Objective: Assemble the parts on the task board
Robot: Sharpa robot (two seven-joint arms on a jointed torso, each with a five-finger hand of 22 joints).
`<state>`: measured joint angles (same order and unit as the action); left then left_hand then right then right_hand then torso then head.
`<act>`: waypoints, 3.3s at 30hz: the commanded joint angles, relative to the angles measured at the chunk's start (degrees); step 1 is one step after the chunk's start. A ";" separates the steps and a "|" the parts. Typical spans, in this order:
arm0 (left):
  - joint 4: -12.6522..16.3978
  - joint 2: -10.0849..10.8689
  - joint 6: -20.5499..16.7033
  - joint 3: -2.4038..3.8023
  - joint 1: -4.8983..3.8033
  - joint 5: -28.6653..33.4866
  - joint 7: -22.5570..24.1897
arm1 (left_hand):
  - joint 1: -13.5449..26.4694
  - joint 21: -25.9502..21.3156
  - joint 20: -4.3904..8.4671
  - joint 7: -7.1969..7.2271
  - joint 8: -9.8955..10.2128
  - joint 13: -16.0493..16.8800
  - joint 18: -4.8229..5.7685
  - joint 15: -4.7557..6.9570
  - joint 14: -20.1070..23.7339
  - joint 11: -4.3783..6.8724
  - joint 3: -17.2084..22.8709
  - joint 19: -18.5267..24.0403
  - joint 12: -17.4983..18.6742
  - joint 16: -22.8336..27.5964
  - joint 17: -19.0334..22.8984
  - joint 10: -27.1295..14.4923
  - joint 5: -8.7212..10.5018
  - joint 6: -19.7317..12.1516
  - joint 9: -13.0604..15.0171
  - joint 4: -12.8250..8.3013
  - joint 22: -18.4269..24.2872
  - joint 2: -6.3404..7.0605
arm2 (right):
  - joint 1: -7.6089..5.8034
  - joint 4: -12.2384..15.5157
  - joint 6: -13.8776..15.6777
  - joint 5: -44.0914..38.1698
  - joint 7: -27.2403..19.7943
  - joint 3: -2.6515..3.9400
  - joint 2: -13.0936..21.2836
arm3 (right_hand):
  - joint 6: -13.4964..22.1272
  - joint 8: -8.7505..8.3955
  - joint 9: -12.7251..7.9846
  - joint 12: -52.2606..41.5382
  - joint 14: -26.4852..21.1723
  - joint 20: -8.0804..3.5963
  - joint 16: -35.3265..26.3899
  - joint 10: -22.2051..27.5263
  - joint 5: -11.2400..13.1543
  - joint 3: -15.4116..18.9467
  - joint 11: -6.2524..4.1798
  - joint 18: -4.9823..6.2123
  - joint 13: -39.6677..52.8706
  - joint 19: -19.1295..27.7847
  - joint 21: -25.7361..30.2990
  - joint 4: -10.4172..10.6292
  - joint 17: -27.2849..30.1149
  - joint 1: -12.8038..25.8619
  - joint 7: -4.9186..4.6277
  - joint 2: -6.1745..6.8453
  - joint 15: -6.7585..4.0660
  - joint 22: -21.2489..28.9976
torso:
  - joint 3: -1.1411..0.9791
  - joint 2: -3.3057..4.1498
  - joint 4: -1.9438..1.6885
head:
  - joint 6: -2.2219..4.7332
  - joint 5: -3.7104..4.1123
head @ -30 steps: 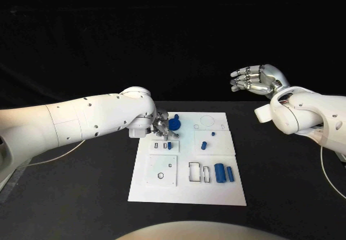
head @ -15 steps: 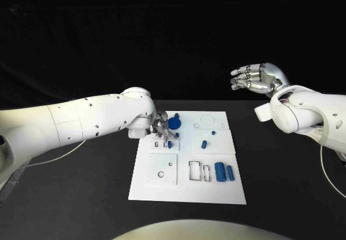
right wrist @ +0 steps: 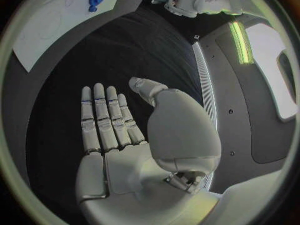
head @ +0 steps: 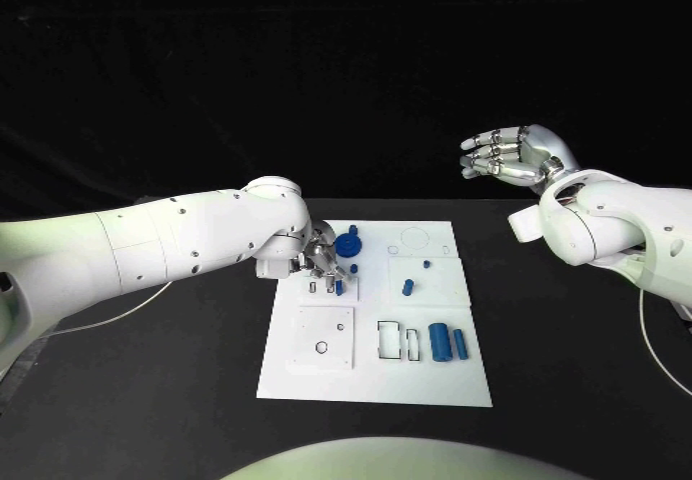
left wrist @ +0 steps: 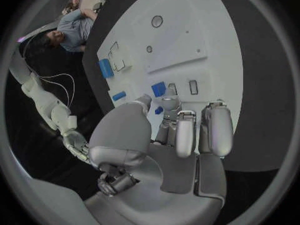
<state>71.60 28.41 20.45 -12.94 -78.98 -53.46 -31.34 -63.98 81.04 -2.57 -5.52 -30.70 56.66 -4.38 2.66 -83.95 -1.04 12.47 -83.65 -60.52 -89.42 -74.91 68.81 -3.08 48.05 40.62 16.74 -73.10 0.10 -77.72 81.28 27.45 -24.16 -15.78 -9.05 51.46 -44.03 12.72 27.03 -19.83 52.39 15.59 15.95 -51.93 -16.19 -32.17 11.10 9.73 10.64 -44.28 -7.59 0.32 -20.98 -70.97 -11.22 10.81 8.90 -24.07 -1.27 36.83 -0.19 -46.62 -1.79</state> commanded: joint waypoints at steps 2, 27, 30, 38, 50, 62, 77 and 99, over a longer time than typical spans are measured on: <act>0.12 -0.11 1.87 0.01 0.08 0.77 0.11 | 0.47 0.25 -0.01 0.10 0.29 0.08 1.14 0.02 -5.86 -0.07 2.32 -0.25 0.08 -0.19 -14.58 0.04 0.23 0.50 0.23 -0.01 -0.09 1.29 | 0.07 -0.03 -0.22 -0.21 -0.63 -0.01 -0.08 | 0.41 -0.39 -0.06 -0.09 -0.06 0.14 -0.24 0.31 -0.39 0.42 0.17 0.59 -0.12 0.27 0.28 -0.03 0.10 0.36 -3.73 0.13 0.19 0.13 | -0.02 0.01 -0.01 | -0.12 0.01; -0.07 -0.23 0.54 0.01 0.20 3.52 0.59 | 0.79 0.48 0.07 0.20 1.08 0.37 1.23 0.16 -5.90 0.09 25.04 -0.38 0.31 -0.24 -14.68 0.21 0.10 0.89 2.61 -3.62 -0.86 7.04 | 0.21 -0.22 -0.47 -0.75 -0.49 -0.04 -0.33 | 0.43 -0.36 -0.16 -0.22 -0.07 0.24 -0.41 0.40 -0.59 0.52 0.21 0.58 -0.47 0.59 0.77 -0.06 0.18 0.38 -3.76 0.02 0.25 0.54 | -0.07 0.01 -0.02 | -0.40 0.06; -0.11 -0.22 0.31 0.02 0.20 4.01 0.66 | 0.45 0.61 0.12 0.24 0.91 0.32 1.27 0.24 -5.90 0.17 28.46 -0.45 0.44 -0.24 -14.68 0.26 -0.01 0.77 3.20 -5.88 -1.14 7.05 | 0.26 -0.26 -0.54 -0.83 -0.45 -0.05 -0.36 | 0.44 -0.35 -0.17 -0.24 -0.07 0.25 -0.43 0.40 -0.60 0.53 0.21 0.59 -0.50 0.62 0.81 -0.07 0.18 0.38 -3.76 0.01 0.26 0.58 | -0.09 0.01 -0.03 | -0.53 0.05; -0.33 -0.23 0.39 0.01 0.21 5.29 0.80 | 0.45 0.66 0.10 0.21 0.64 0.07 1.29 0.20 -5.88 0.17 33.20 -0.45 0.85 -0.18 -14.62 0.26 -0.71 0.32 4.34 -10.10 -1.29 7.38 | 0.34 -0.30 -0.69 -0.96 -0.40 -0.06 -0.37 | 0.43 -0.34 -0.19 -0.27 -0.06 0.28 -0.46 0.41 -0.63 0.56 0.22 0.59 -0.58 0.71 0.93 -0.08 0.20 0.39 -3.77 -0.01 0.27 0.68 | -0.05 -0.03 0.02 | -0.65 0.03; -0.50 -0.02 -0.79 0.01 0.23 7.42 1.11 | 1.47 0.66 0.14 0.10 0.10 0.17 1.28 0.26 -5.93 0.30 35.37 -0.43 0.93 -0.30 -14.76 0.42 -9.76 0.46 5.66 -13.49 -1.40 8.48 | 0.39 -0.05 -0.75 -1.00 -0.43 -0.08 -0.28 | 0.41 -0.30 -0.22 -0.35 -0.04 0.32 -0.52 0.41 -0.66 0.66 0.23 0.59 -0.74 0.87 1.15 -0.05 0.22 0.48 -3.78 -0.01 0.29 0.87 | -0.11 -0.03 -0.04 | -0.70 0.01; 1.54 2.32 -11.55 0.00 0.22 12.04 2.60 | 0.84 1.50 0.56 1.26 -2.90 2.25 1.51 1.25 -5.74 1.33 36.83 -0.99 -1.04 0.19 -14.19 4.12 -27.77 3.29 9.09 -18.17 -2.79 10.43 | 0.43 -0.02 -0.54 -1.00 -0.52 -0.10 -0.02 | 0.44 -0.29 -0.30 -0.46 -0.03 0.38 -0.63 0.46 -0.59 0.91 0.27 0.62 -0.98 0.99 1.42 0.05 0.27 0.73 -3.80 0.05 0.32 1.12 | -0.10 -0.11 -0.09 | -0.70 -0.12; 4.09 4.85 -20.33 -0.08 1.15 5.11 2.89 | 1.30 2.95 1.23 2.26 -3.53 4.40 1.99 2.12 -5.87 2.29 36.95 -2.01 -3.08 -0.09 -14.50 7.03 -34.53 5.49 10.09 -18.70 -5.36 12.36 | 0.63 0.01 -0.31 -1.00 -0.58 -0.17 0.43 | 0.48 -0.29 -0.37 -0.55 -0.03 0.42 -0.72 0.52 -0.53 1.18 0.30 0.64 -1.18 1.00 1.60 0.16 0.31 0.97 -3.83 0.13 0.35 1.32 | -0.18 -0.16 -0.15 | -1.17 -0.36; 4.48 4.87 -12.32 -0.12 2.04 0.87 1.33 | 1.28 3.23 1.35 2.49 -3.67 5.00 2.09 2.33 -5.98 2.53 37.08 -2.19 -3.65 -0.39 -14.85 7.72 -36.73 6.07 10.37 -18.91 -5.86 12.82 | 0.77 0.12 -0.26 -1.04 -0.61 -0.20 0.63 | 0.56 -0.32 -0.43 -0.58 -0.05 0.45 -0.79 0.63 -0.53 1.33 0.33 0.65 -1.33 1.01 1.72 0.19 0.33 1.06 -3.86 0.16 0.37 1.45 | -0.13 -0.05 -0.07 | -1.71 -0.87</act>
<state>75.89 33.35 5.20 -13.06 -76.94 -51.64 -29.77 -62.19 83.96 -1.73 -5.31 -34.03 61.64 -2.60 4.40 -84.05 -1.01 43.82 -84.04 -63.90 -89.53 -74.95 73.55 -38.20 51.37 46.01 3.99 -74.93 13.04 -76.99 81.31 27.43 -24.66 -15.79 -9.26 52.09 -43.89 12.72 26.69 -20.05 52.39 15.99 15.52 -51.70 -16.62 -31.06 11.27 9.74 9.35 -43.46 -6.21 0.48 -20.72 -70.42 -11.37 10.86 8.90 -22.67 -1.40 36.77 -0.23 -48.27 -2.57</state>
